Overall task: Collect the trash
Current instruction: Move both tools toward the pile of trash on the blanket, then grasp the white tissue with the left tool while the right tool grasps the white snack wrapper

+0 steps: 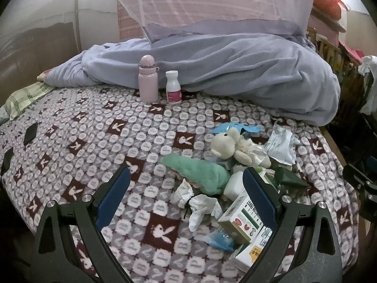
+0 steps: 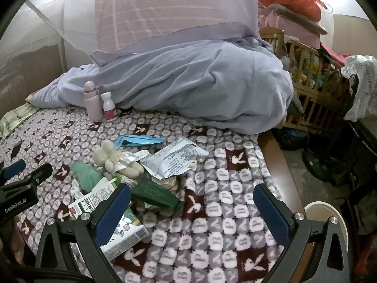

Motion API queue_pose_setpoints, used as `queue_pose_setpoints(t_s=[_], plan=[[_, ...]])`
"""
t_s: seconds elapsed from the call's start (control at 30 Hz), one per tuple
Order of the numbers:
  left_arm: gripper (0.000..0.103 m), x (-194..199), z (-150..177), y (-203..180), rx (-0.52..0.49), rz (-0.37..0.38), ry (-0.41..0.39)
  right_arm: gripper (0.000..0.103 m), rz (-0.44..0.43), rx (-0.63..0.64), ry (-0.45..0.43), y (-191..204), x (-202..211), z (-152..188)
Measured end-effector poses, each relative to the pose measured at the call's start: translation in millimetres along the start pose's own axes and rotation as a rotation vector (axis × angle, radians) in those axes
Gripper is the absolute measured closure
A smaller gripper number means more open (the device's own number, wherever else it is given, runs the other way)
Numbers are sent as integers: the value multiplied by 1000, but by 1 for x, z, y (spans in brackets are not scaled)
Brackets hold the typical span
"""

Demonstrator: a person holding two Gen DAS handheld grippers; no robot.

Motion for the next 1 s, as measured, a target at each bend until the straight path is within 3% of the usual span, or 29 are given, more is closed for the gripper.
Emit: queue_pose_setpoints(t_s=[0.47, 0.77, 1.0], plan=[[7, -16, 4, 6, -7, -7, 40, 0, -36, -6, 68, 0, -21, 11], [7, -39, 18, 37, -27, -31, 106, 0, -46, 30, 161, 2, -47, 26], [7, -52, 18, 48, -27, -12, 152, 0, -90, 52, 181, 7, -63, 23]])
Point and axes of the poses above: each gripper's, at about its wrist camera, not at the fingertips, and x roughly against the way its jaws point, y to its left, z to its underside, the point moved 4 cm from there along -x, roughly the way its jaws point, and after that the axes turned 6 degrees about y, right-handed, at the moved point
